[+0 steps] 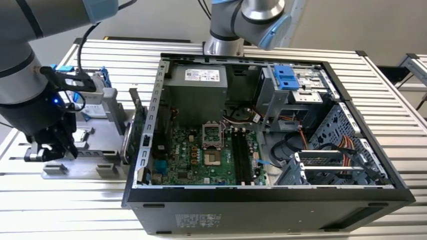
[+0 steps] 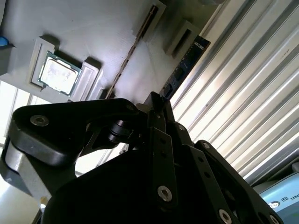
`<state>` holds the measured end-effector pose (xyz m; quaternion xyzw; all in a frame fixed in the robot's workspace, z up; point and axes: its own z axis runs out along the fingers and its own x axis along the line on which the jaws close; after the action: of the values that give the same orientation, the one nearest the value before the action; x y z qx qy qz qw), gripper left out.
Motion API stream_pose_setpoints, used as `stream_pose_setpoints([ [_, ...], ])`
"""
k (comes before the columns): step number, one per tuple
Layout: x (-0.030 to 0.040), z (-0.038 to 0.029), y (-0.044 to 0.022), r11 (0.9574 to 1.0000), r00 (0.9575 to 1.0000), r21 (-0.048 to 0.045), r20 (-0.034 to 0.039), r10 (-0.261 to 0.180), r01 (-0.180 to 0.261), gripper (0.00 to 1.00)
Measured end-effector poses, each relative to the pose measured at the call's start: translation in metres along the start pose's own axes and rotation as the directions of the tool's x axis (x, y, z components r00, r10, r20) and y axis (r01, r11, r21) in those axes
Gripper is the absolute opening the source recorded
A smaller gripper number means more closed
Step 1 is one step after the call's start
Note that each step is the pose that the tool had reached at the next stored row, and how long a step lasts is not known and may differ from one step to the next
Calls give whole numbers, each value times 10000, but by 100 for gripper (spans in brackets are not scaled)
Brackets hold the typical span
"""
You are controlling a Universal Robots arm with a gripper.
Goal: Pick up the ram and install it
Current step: 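Pick up the ram and move it above insertion slot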
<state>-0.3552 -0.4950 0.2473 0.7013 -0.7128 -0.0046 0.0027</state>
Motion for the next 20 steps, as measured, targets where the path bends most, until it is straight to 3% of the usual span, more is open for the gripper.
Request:
stream_pose_setpoints([
  [20, 0, -187, 2, 10000, 10000, -1, -1, -1, 1, 0],
])
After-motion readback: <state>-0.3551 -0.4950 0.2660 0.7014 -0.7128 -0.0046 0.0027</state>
